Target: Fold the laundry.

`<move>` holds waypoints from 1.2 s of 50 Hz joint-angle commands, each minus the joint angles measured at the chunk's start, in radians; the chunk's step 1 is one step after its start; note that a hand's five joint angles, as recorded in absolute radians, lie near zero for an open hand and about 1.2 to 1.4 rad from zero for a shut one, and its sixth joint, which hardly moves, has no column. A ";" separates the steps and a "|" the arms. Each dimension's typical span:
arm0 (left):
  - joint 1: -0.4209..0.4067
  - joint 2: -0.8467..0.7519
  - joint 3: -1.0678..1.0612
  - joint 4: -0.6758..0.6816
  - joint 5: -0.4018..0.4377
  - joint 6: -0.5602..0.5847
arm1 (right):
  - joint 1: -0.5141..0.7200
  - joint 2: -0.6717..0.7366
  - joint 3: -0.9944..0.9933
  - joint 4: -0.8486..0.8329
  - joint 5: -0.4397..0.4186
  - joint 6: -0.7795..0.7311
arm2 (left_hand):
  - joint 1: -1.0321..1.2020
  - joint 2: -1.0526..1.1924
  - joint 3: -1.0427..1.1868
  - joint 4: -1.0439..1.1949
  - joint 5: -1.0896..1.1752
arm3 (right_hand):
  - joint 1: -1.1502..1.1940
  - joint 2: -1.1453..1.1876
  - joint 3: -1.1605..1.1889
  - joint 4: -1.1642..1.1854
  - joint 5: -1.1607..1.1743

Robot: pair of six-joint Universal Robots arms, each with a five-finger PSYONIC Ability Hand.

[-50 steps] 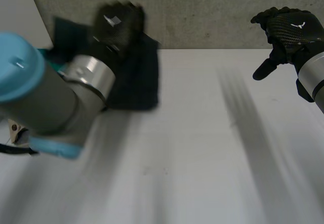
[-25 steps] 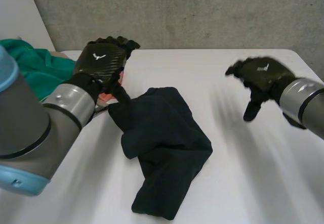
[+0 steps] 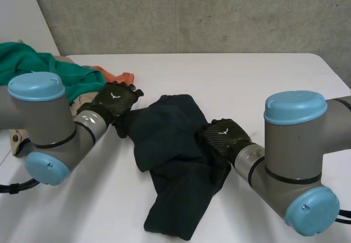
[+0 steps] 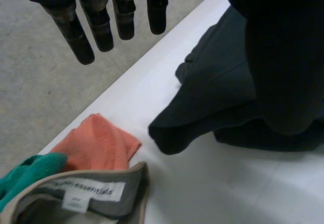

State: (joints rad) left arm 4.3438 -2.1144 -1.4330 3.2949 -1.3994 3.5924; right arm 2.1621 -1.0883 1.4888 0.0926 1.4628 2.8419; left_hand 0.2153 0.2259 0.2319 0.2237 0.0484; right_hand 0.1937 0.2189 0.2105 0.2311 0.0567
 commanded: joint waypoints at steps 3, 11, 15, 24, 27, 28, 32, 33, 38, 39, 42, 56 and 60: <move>-0.090 -0.114 0.091 0.002 0.037 -0.004 | 0.005 -0.005 0.047 -0.134 0.073 -0.012 | 0.731 0.720 0.714 0.722 0.723 | 0.736 0.711 0.719 0.698 0.698; -0.121 -0.156 0.252 0.018 -0.021 -0.006 | 0.001 0.010 0.005 -0.158 0.071 -0.076 | 1.181 1.170 1.164 1.173 1.173 | 1.203 1.177 1.186 1.165 1.165; -0.127 -0.150 0.364 0.089 -0.125 -0.006 | -0.002 -0.001 -0.053 -0.182 0.076 -0.098 | 1.181 1.170 1.164 1.173 1.173 | 1.203 1.177 1.186 1.165 1.165; -0.150 -0.033 0.471 0.258 -0.182 -0.011 | -0.056 -0.067 -0.133 -0.212 0.062 -0.046 | 1.181 1.170 1.164 1.173 1.173 | 1.203 1.177 1.186 1.165 1.165; -0.171 0.011 0.454 0.273 -0.179 -0.012 | -0.056 -0.122 -0.091 -0.186 0.007 -0.003 | 1.181 1.170 1.164 1.173 1.173 | 1.203 1.177 1.186 1.165 1.165; -0.177 0.019 0.447 0.275 -0.178 -0.012 | -0.056 -0.139 -0.056 -0.156 -0.040 0.022 | 1.181 1.170 1.164 1.173 1.173 | 1.203 1.177 1.186 1.165 1.165; -0.194 0.051 0.408 0.276 -0.159 -0.012 | -0.042 -0.145 0.010 -0.046 -0.177 0.080 | 1.181 1.170 1.164 1.173 1.173 | 1.203 1.177 1.186 1.165 1.165; -0.197 0.057 0.399 0.275 -0.153 -0.012 | -0.033 -0.145 0.016 -0.022 -0.206 0.099 | 1.181 1.170 1.164 1.173 1.173 | 1.203 1.177 1.186 1.165 1.165; -0.197 0.114 0.324 0.276 -0.116 -0.012 | 0.013 -0.153 0.008 0.050 -0.318 0.224 | 1.181 1.170 1.164 1.173 1.173 | -0.019 -0.044 -0.036 -0.057 -0.057; -0.197 0.137 0.303 0.276 -0.110 -0.012 | -0.005 -0.159 -0.017 0.046 -0.318 0.270 | 1.181 1.170 1.164 1.173 1.173 | -0.019 -0.044 -0.036 -0.057 -0.057; -0.197 0.159 0.275 0.276 -0.108 -0.014 | -0.111 -0.183 -0.070 0.039 -0.299 0.326 | 1.181 1.170 1.164 1.173 1.173 | -0.019 -0.044 -0.036 -0.057 -0.057; -0.228 0.375 0.114 0.246 -0.049 -0.024 | -0.427 -0.046 -0.366 0.033 -0.398 0.219 | 1.181 1.170 1.164 1.173 1.173 | -0.019 -0.044 -0.036 -0.057 -0.057; -0.254 0.439 0.072 0.235 -0.006 -0.055 | -0.384 0.069 -0.436 -0.026 -0.481 0.162 | 1.181 1.170 1.164 1.173 1.173 | -0.019 -0.044 -0.036 -0.057 -0.057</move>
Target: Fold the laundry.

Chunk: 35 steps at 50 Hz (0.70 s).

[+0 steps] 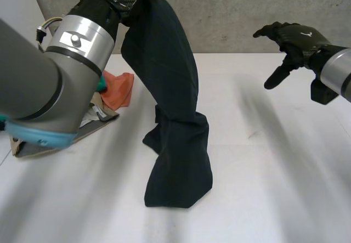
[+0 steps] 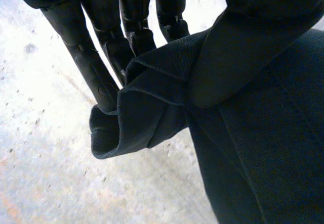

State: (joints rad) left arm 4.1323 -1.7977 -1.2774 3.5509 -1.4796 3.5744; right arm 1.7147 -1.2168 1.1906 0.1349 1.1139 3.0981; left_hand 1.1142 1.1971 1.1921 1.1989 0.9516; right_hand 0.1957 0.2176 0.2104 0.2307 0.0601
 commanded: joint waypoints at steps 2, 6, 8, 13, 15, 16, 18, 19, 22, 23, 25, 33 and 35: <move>-0.049 0.144 -0.094 -0.030 0.082 -0.051 | 0.097 0.229 -0.150 -0.107 -0.166 -0.111 | 0.282 0.199 0.204 0.197 0.270 | -0.021 -0.043 -0.036 -0.056 -0.060; -0.061 0.193 -0.125 -0.052 0.088 -0.074 | 0.157 0.307 -0.180 -0.196 -0.256 -0.115 | 0.282 0.199 0.204 0.197 0.270 | -0.021 -0.043 -0.036 -0.056 -0.060; -0.067 0.207 -0.137 -0.058 0.087 -0.075 | 0.183 0.352 -0.192 -0.218 -0.302 -0.101 | 0.282 0.199 0.204 0.197 0.270 | -0.021 -0.043 -0.036 -0.056 -0.060; -0.067 0.210 -0.151 -0.060 0.088 -0.074 | 0.270 0.401 -0.190 -0.215 -0.388 -0.049 | 0.282 0.199 0.204 0.197 0.270 | -0.021 -0.043 -0.036 -0.056 -0.060; -0.067 0.208 -0.154 -0.060 0.088 -0.074 | 0.304 0.405 -0.169 -0.215 -0.431 -0.033 | 0.282 0.199 0.204 0.197 0.270 | -0.021 -0.043 -0.036 -0.056 -0.060; -0.067 0.208 -0.154 -0.060 0.088 -0.074 | 0.313 0.407 -0.161 -0.215 -0.446 -0.027 | 0.282 0.199 0.204 0.197 0.270 | -0.021 -0.043 -0.036 -0.056 -0.060; -0.067 0.201 -0.154 -0.060 0.088 -0.072 | 0.335 0.407 -0.141 -0.216 -0.489 -0.003 | 0.282 0.199 0.204 0.197 0.270 | -0.021 -0.043 -0.036 -0.056 -0.060; -0.067 0.199 -0.154 -0.060 0.088 -0.071 | 0.339 0.407 -0.138 -0.216 -0.500 0.007 | 0.282 0.199 0.204 0.197 0.270 | -0.021 -0.043 -0.036 -0.056 -0.060; -0.066 0.192 -0.154 -0.060 0.088 -0.069 | 0.365 0.408 -0.138 -0.219 -0.514 0.042 | 0.282 0.199 0.204 0.197 0.270 | 0.061 0.039 0.046 0.026 0.022; -0.066 0.187 -0.154 -0.060 0.088 -0.069 | 0.367 0.407 -0.140 -0.227 -0.511 0.053 | 0.282 0.199 0.204 0.197 0.270 | 0.263 0.241 0.248 0.228 0.224; -0.066 0.176 -0.152 -0.058 0.088 -0.069 | 0.367 0.408 -0.150 -0.241 -0.499 0.068 | 0.282 0.199 0.204 0.197 0.270 | 0.759 0.737 0.744 0.724 0.720; -0.037 0.109 -0.113 -0.043 0.088 -0.068 | 0.361 0.393 -0.243 -0.434 -0.080 0.070 | 0.282 0.199 0.204 0.197 0.270 | 1.201 1.179 1.186 1.166 1.162; -0.006 0.081 -0.062 -0.030 0.082 -0.068 | 0.344 0.361 -0.261 -0.491 0.056 0.059 | 0.282 0.199 0.204 0.197 0.270 | 1.201 1.179 1.186 1.166 1.162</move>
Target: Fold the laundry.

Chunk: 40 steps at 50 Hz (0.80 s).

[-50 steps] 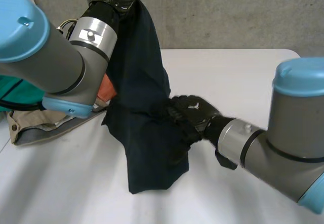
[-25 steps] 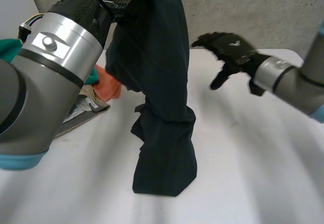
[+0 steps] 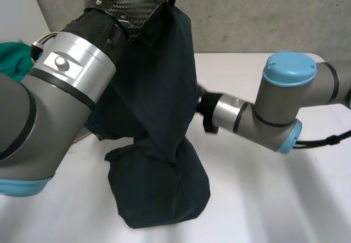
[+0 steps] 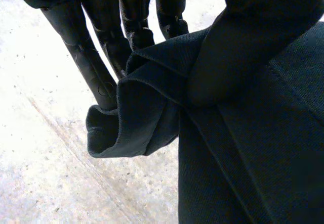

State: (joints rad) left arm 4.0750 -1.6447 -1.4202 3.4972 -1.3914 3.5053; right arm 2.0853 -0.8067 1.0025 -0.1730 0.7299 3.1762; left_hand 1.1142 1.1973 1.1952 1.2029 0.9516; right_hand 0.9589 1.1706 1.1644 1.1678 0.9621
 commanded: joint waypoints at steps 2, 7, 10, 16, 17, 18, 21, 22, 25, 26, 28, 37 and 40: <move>0.091 -0.105 0.142 0.043 -0.018 0.001 | -0.045 -0.080 -0.071 -0.215 0.518 -0.027 | 0.282 0.199 0.201 0.193 0.270 | 0.437 0.226 0.232 0.228 0.260; 0.159 -0.145 0.244 0.091 -0.052 -0.003 | -0.091 -0.208 -0.021 -0.272 0.648 -0.071 | 0.282 0.199 0.201 0.193 0.270 | 0.437 0.226 0.232 0.228 0.260; 0.166 -0.173 0.279 0.106 -0.058 -0.005 | -0.096 -0.252 0.014 -0.270 0.642 -0.097 | 0.282 0.199 0.201 0.193 0.270 | 0.437 0.226 0.232 0.228 0.260; 0.159 -0.196 0.268 0.105 -0.046 -0.006 | -0.099 -0.307 0.125 -0.231 0.629 -0.180 | 0.282 0.199 0.201 0.193 0.270 | 0.437 0.226 0.232 0.228 0.260; 0.159 -0.199 0.264 0.102 -0.044 -0.006 | -0.099 -0.312 0.145 -0.217 0.629 -0.191 | 0.282 0.199 0.201 0.193 0.270 | 0.437 0.226 0.232 0.228 0.260; 0.159 -0.210 0.244 0.100 -0.037 -0.006 | -0.097 -0.321 0.168 -0.200 0.629 -0.203 | 0.282 0.199 0.201 0.193 0.270 | 0.437 0.226 0.232 0.228 0.260; 0.153 -0.228 0.184 0.098 -0.018 -0.006 | -0.099 -0.371 0.299 -0.102 0.626 -0.290 | 0.282 0.199 0.201 0.193 0.270 | 0.437 0.226 0.232 0.228 0.260; 0.150 -0.231 0.166 0.098 -0.012 -0.006 | -0.097 -0.381 0.326 -0.082 0.622 -0.310 | 0.282 0.199 0.201 0.193 0.270 | 0.437 0.226 0.232 0.228 0.260; 0.143 -0.245 0.086 0.095 0.006 -0.005 | -0.096 -0.405 0.416 0.014 0.619 -0.399 | 0.282 0.199 0.201 0.193 0.270 | 0.437 0.226 0.232 0.228 0.260; 0.143 -0.251 0.067 0.092 0.006 -0.003 | -0.096 -0.411 0.435 0.045 0.619 -0.421 | 0.282 0.199 0.201 0.193 0.270 | 0.437 0.226 0.232 0.228 0.260; 0.140 -0.264 0.000 0.076 0.003 -0.005 | -0.094 -0.424 0.468 0.117 0.619 -0.468 | 0.282 0.199 0.201 0.193 0.270 | 0.437 0.226 0.232 0.228 0.260; 0.125 -0.248 -0.221 -0.059 0.000 0.004 | -0.097 -0.459 0.574 0.486 0.599 -0.663 | 0.282 0.199 0.201 0.193 0.270 | 0.412 0.201 0.207 0.203 0.234; 0.102 -0.241 -0.273 -0.118 -0.001 0.004 | -0.097 -0.482 0.576 0.544 0.574 -0.688 | 0.073 -0.010 -0.008 -0.016 0.061 | -0.545 -0.756 -0.750 -0.754 -0.722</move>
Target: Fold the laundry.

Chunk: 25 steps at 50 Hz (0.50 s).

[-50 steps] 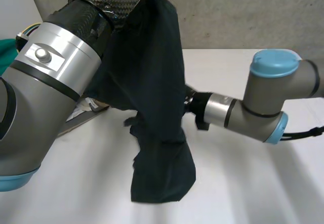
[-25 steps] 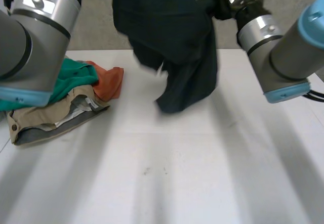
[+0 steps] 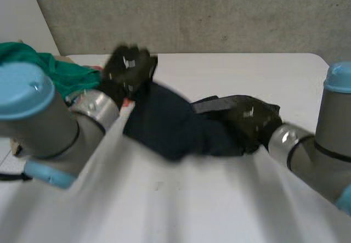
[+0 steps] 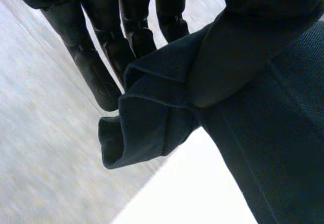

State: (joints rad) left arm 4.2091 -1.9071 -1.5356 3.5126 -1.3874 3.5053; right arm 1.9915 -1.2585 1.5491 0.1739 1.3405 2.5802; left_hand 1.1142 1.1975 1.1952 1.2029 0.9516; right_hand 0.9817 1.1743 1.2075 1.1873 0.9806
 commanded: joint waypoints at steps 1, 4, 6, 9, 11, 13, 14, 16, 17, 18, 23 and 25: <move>-0.037 0.026 -0.164 -0.145 -0.007 0.004 | -0.003 -0.042 0.028 0.203 -0.034 -0.094 | 0.001 -0.082 -0.080 -0.087 -0.011 | -0.807 -1.000 -1.033 -1.013 -0.981; -0.038 0.071 -0.178 -0.197 -0.034 0.003 | -0.003 -0.085 0.013 0.188 -0.040 -0.088 | -0.227 -0.311 -0.309 -0.316 -0.239 | -0.807 -1.000 -1.033 -1.013 -0.981; -0.032 0.100 -0.176 -0.213 -0.057 0.003 | -0.011 -0.099 -0.001 0.164 -0.043 -0.081 | -0.281 -0.364 -0.362 -0.370 -0.293 | -0.807 -1.000 -1.033 -1.013 -0.981; -0.018 0.158 -0.172 -0.221 -0.114 -0.005 | -0.031 -0.114 -0.046 0.101 -0.046 -0.074 | -0.410 -0.493 -0.491 -0.499 -0.422 | -0.807 -1.000 -1.033 -1.013 -0.981; 0.000 0.206 -0.169 -0.221 -0.155 -0.009 | -0.043 -0.121 -0.066 0.079 -0.043 -0.072 | -0.556 -0.640 -0.637 -0.645 -0.568 | -0.807 -1.000 -1.033 -1.013 -0.981; 0.011 0.227 -0.167 -0.219 -0.173 -0.012 | -0.046 -0.128 -0.101 0.070 -0.043 -0.072 | -0.598 -0.681 -0.679 -0.687 -0.610 | -0.807 -1.000 -1.033 -1.013 -0.981; 0.015 0.238 -0.167 -0.219 -0.179 -0.012 | -0.046 -0.128 -0.119 0.070 -0.043 -0.072 | -0.610 -0.693 -0.691 -0.699 -0.622 | -0.807 -1.000 -1.033 -1.013 -0.981; 0.023 0.258 -0.167 -0.218 -0.189 -0.016 | -0.045 -0.127 -0.173 0.070 -0.035 -0.072 | -0.645 -0.728 -0.726 -0.734 -0.657 | -0.807 -1.000 -1.033 -1.013 -0.981; 0.025 0.261 -0.166 -0.218 -0.191 -0.017 | -0.043 -0.124 -0.190 0.070 -0.035 -0.072 | -0.654 -0.737 -0.735 -0.743 -0.666 | -0.807 -1.000 -1.033 -1.013 -0.981; 0.025 0.264 -0.166 -0.218 -0.191 -0.023 | -0.042 -0.119 -0.204 0.070 -0.037 -0.074 | -0.657 -0.740 -0.738 -0.746 -0.669 | -0.807 -1.000 -1.033 -1.013 -0.981; 0.025 0.263 -0.156 -0.231 -0.214 -0.143 | -0.042 -0.036 -0.294 0.072 -0.055 -0.083 | -0.660 -0.743 -0.741 -0.749 -0.672 | -0.807 -1.000 -1.033 -1.013 -0.981; 0.023 0.263 -0.156 -0.248 -0.232 -0.193 | -0.039 0.019 -0.322 0.067 -0.078 -0.089 | -0.654 -0.737 -0.735 -0.743 -0.666 | -0.807 -1.000 -1.033 -1.013 -0.981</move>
State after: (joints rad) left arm 4.2346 -1.6392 -1.6973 3.2897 -1.5914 3.4362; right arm 1.9479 -1.3490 1.3088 0.2399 1.2957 2.5030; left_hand 0.4534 0.4358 0.4395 0.4254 0.2478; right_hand 0.1981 0.2190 0.2112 0.2343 0.0625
